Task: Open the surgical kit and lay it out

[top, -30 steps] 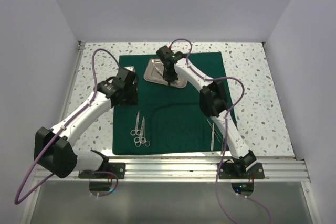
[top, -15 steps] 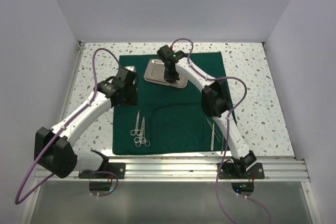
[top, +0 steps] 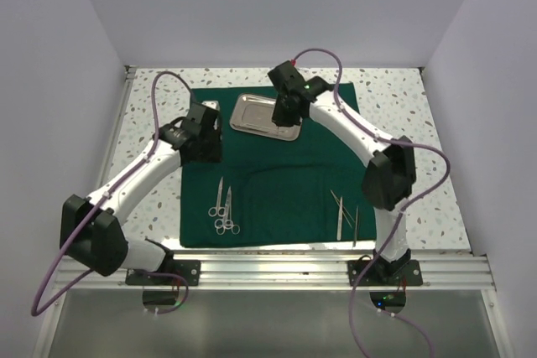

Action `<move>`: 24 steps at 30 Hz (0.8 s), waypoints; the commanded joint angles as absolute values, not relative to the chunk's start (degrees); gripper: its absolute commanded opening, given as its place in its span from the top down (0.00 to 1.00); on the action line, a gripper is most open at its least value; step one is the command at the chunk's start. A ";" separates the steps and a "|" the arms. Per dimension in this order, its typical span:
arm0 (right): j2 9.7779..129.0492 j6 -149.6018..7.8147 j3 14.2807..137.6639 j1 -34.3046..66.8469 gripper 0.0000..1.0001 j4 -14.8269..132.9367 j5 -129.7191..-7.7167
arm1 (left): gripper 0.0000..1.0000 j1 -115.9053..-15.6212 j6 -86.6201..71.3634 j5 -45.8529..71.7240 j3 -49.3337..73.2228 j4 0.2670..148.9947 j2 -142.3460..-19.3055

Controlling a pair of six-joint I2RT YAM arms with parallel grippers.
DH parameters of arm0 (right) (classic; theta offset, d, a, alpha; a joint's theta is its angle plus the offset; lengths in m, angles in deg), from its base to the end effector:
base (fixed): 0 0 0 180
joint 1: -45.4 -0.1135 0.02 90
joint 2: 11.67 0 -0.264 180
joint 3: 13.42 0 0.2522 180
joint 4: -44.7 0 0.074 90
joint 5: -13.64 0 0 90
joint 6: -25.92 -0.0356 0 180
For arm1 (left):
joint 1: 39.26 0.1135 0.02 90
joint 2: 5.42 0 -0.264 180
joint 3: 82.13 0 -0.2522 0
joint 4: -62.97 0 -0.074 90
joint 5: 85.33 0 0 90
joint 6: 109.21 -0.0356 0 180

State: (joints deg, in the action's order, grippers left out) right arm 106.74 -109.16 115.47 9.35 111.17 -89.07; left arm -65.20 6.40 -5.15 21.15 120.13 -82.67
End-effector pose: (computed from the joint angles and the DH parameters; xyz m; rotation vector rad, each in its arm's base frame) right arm 0.3720 0.2611 0.3014 0.2857 2.5213 0.2898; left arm 0.2475 -0.1136 0.2765 -0.0563 2.5591 -0.1244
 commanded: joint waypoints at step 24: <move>79.59 -127.62 65.03 -16.04 0.05 107.75 -86.36 | 0.56 -63.69 13.75 4.41 -27.76 116.64 -131.18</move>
